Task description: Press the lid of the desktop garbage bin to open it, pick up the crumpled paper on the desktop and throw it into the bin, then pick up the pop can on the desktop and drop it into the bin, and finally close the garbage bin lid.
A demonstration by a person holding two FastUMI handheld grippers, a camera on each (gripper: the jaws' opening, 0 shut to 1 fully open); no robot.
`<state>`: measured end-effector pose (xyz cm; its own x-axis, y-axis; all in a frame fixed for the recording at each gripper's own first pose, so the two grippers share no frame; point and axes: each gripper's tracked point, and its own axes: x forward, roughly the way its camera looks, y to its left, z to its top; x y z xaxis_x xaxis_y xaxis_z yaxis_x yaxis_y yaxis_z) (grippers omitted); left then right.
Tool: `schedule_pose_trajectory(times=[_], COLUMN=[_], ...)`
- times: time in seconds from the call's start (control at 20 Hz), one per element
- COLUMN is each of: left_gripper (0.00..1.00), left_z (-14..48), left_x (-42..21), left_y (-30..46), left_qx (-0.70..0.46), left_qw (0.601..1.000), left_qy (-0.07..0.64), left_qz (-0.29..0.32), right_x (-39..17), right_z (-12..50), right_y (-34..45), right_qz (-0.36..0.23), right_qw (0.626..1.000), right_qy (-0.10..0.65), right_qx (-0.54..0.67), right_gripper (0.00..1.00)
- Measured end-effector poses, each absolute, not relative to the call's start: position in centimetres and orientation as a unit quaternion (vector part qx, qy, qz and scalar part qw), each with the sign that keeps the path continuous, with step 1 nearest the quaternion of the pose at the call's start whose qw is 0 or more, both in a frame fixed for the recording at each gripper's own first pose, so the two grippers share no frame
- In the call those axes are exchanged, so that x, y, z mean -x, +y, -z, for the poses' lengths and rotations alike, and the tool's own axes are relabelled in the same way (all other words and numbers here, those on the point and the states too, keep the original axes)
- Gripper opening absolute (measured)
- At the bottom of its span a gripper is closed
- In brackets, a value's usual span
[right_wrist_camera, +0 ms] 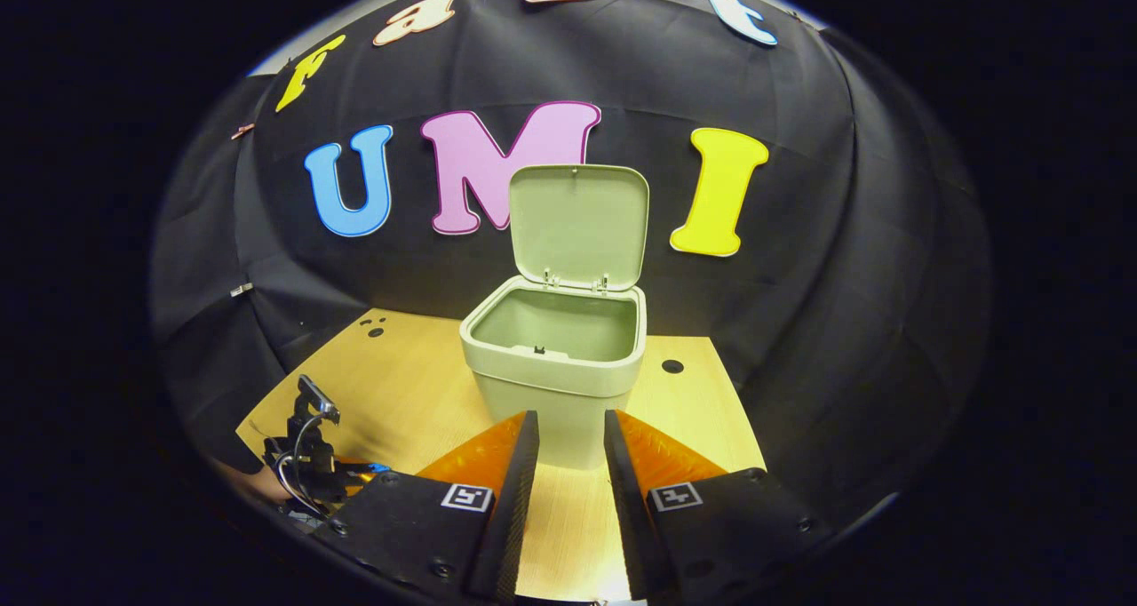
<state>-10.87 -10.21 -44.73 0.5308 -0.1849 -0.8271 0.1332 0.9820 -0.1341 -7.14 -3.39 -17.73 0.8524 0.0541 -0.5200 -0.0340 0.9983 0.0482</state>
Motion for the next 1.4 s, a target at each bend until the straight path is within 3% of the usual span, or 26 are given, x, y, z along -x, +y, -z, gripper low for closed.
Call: schedule_pose_trajectory(times=[0.05, 0.2, 0.3, 0.35, 1.05, 1.3, 1.35, 1.4], left_gripper=[0.36, 0.39, 0.31, 0.35, 0.35, 0.35, 0.39, 0.35], left_z=[44.6, 43.4, 41.6, 40.9, 21.6, 15.5, 14.3, 13.0], left_x=[10.8, 10.4, 9.8, 9.3, -0.8, -3.6, -4.2, -4.9], left_y=[-10.2, -10.0, -9.9, -9.8, -10.5, -12.2, -12.7, -13.3], left_qx=[0.028, 0.034, 0.041, 0.043, 0.104, 0.103, 0.097, 0.091], left_qw=[0.875, 0.881, 0.889, 0.893, 0.959, 0.971, 0.973, 0.974], left_qy=[0.474, 0.463, 0.447, 0.437, 0.239, 0.167, 0.151, 0.138], left_qz=[0.091, 0.091, 0.092, 0.095, 0.107, 0.137, 0.146, 0.155], right_x=[7.3, 7.3, 7.4, 7.5, 8.2, 9.6, 9.9, 10.4], right_z=[17.9, 18.5, 18.9, 19.1, 22.2, 23.3, 23.5, 23.7], right_y=[-3.3, -2.9, -2.5, -2.3, 0.3, 1.4, 1.6, 2.0], right_qz=[-0.024, -0.027, -0.032, -0.034, -0.076, -0.101, -0.105, -0.109], right_qw=[0.961, 0.960, 0.959, 0.958, 0.948, 0.940, 0.939, 0.938], right_qy=[0.274, 0.278, 0.281, 0.282, 0.307, 0.324, 0.325, 0.328], right_qx=[-0.025, -0.038, -0.035, -0.032, -0.038, -0.031, -0.032, -0.034], right_gripper=[0.50, 0.49, 0.49, 0.49, 0.49, 0.50, 0.50, 0.51])
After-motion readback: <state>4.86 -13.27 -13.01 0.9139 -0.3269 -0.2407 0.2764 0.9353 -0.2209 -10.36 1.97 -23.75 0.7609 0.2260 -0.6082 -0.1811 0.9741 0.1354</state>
